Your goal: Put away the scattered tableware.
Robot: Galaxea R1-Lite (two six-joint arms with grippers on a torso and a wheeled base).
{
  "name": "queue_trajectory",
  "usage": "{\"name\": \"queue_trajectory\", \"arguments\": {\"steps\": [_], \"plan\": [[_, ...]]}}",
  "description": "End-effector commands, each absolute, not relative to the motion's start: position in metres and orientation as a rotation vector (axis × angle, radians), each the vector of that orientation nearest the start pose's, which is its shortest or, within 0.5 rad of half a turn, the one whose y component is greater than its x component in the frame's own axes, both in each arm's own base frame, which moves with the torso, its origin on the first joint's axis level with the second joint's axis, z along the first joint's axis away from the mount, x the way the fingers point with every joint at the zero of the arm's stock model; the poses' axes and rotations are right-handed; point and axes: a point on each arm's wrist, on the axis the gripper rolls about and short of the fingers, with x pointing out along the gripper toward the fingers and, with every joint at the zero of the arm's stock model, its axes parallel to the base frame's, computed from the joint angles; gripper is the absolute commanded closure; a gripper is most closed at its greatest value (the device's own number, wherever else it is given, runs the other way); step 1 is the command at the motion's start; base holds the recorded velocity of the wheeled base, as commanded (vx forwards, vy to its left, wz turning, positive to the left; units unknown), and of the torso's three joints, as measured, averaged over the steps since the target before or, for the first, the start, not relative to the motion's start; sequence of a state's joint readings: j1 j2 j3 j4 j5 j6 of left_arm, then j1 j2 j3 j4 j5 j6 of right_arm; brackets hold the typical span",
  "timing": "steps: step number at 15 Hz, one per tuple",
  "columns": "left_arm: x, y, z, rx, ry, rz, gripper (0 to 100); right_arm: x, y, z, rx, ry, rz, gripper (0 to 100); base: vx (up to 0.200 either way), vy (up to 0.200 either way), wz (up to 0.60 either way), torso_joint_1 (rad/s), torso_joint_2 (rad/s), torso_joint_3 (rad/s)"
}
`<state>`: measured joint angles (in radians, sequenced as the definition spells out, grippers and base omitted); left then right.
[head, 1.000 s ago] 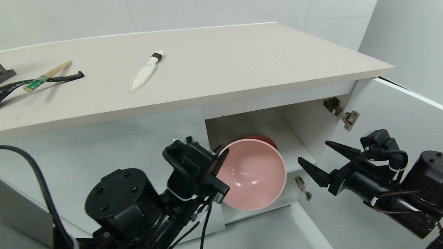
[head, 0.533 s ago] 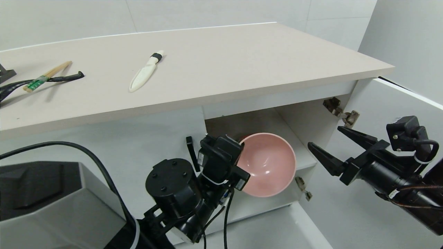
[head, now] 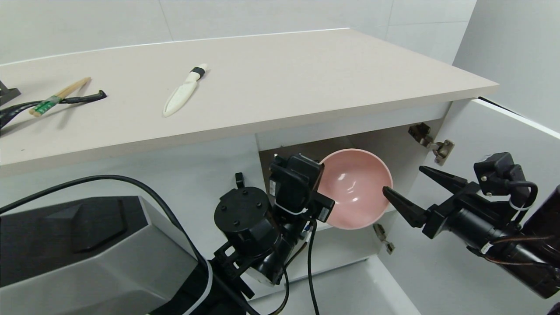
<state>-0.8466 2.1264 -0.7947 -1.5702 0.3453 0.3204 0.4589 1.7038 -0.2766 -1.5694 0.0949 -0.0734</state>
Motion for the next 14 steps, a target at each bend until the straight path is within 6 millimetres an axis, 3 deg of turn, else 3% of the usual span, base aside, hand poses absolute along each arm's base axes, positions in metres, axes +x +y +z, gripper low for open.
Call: {"name": "queue_trajectory", "arguments": {"steps": [1,5,12,13,14], "plan": [[0.250,-0.275,0.128,0.175,-0.281,-0.467,100,0.225,0.112,0.140,-0.054,-0.124,0.544,0,0.000,0.000,0.00,0.000,0.00,0.000],[0.251,-0.279,0.132,0.164,-0.298,-0.471,100,0.238,0.111,0.134,-0.057,-0.109,0.516,0,0.000,0.000,0.00,0.000,0.00,0.000],[0.244,-0.288,0.134,0.152,-0.311,-0.498,100,0.242,0.112,0.137,-0.054,-0.126,0.515,0,0.000,0.000,0.00,0.000,0.00,0.000],[0.244,-0.288,0.134,0.152,-0.311,-0.498,100,0.242,0.112,0.138,-0.053,-0.129,0.515,100,0.000,0.000,0.00,0.000,0.00,0.000],[0.244,-0.288,0.134,0.152,-0.311,-0.498,100,0.240,0.114,0.139,-0.052,-0.136,0.524,100,0.000,0.000,0.00,0.000,0.00,0.000]]}}
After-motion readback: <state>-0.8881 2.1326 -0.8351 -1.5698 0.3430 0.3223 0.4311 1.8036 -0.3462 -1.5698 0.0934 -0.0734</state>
